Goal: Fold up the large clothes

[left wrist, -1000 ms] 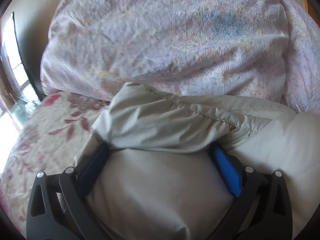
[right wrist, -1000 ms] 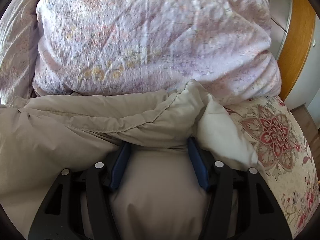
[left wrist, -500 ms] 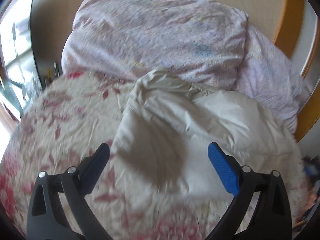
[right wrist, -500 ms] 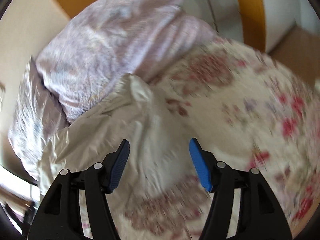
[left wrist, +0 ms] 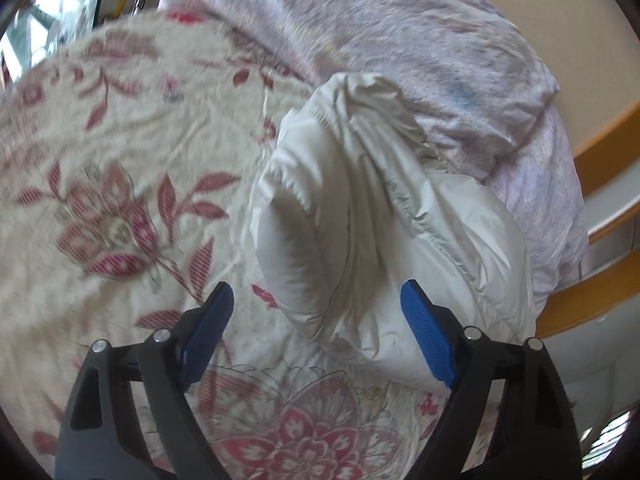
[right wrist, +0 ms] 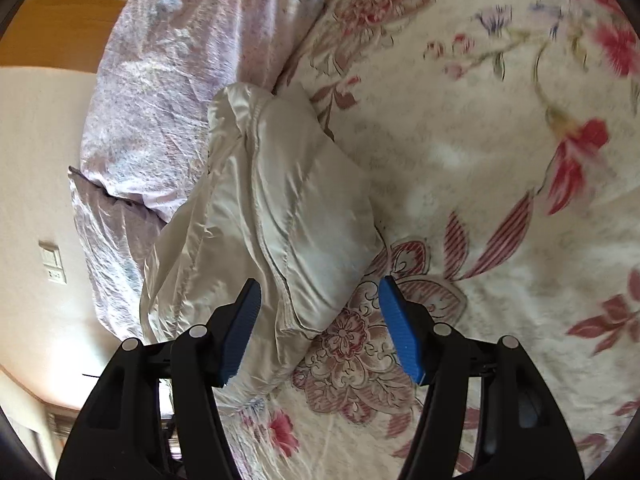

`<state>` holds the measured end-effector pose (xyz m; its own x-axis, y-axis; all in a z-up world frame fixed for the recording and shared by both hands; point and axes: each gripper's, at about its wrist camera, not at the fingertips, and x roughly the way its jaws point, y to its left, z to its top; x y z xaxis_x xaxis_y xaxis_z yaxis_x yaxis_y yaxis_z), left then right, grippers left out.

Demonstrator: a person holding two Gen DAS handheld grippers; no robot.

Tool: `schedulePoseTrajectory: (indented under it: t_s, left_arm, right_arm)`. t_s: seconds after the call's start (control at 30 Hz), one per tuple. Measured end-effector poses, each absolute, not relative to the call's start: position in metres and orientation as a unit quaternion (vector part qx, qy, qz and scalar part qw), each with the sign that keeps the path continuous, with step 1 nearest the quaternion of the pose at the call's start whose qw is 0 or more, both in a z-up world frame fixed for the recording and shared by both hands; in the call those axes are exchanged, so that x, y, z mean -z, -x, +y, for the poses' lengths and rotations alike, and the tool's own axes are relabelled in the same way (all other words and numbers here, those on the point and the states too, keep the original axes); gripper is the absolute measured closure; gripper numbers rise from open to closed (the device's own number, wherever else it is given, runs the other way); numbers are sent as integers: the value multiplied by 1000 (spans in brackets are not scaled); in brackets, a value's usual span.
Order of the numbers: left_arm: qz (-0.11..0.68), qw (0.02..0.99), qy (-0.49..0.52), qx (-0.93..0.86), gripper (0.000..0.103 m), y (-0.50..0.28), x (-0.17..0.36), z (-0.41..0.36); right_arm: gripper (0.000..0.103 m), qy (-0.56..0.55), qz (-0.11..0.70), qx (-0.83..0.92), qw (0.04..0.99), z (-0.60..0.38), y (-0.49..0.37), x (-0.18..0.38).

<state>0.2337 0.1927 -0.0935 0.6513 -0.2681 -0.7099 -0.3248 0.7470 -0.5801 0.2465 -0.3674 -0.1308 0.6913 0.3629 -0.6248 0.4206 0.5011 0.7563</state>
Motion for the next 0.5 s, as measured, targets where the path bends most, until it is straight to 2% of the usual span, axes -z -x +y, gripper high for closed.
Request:
schedulePoseTrajectory:
  t_s: [0.2,0.23,0.3,0.33,0.43,0.5]
  left_arm:
    - [416,819,395,-12,32,-244,114,190]
    - [409,821,397,-13,33,-245,114,190]
    - [405,816,412,-10,44,-248,117,190]
    - [398,816,419,-12,45,-248,119,191]
    - [386,814,434,-12,56,-249,121,192]
    - [374,815,443,-10,68,-247,120,193]
  right_arm:
    - [40,-507,378,6,775,-361,-255,138]
    - [43,-511,375,2,773,-361,-257,140]
    - [46,-517,368,-2,773,-360,-259,143]
    - [51,-518,364,-3,774,-359,-260,144]
    - [65,-518,352,-1,779,-358,-259,148]
    - [74,-522,341,-8,781,-358,-258,148]
